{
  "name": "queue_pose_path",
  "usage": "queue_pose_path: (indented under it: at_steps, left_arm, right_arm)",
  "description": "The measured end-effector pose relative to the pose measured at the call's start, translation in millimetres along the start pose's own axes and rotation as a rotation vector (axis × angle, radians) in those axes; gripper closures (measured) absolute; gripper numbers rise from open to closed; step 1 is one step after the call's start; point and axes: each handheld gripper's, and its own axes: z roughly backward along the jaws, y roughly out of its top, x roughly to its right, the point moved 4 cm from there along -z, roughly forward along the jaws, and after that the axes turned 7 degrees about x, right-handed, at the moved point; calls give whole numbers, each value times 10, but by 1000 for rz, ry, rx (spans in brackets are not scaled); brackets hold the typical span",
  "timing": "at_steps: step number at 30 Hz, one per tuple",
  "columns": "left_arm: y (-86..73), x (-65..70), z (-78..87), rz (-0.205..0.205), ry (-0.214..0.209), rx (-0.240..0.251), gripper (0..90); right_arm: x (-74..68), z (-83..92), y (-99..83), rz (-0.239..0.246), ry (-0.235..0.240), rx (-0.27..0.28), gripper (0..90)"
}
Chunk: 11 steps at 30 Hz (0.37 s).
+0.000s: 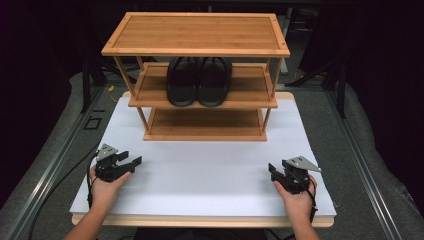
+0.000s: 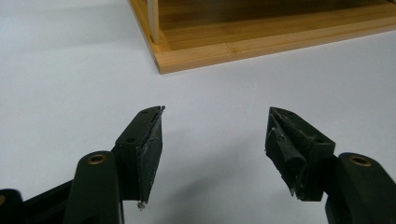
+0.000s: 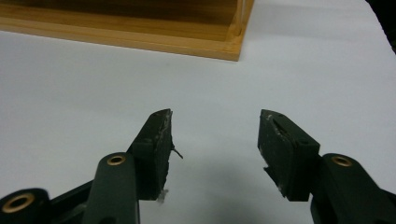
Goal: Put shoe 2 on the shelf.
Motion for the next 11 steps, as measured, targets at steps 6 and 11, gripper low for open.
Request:
queue_pose_path:
  at_steps: [6,11]
  left_arm:
    - [-17,-34,-48,5,-4,-38,313]
    - [-8,-63,-87,-9,13,-51,233]
  right_arm:
    - [59,-1,-25,-26,-20,-2,420]
    - [100,-6,-48,-8,-41,-26,348]
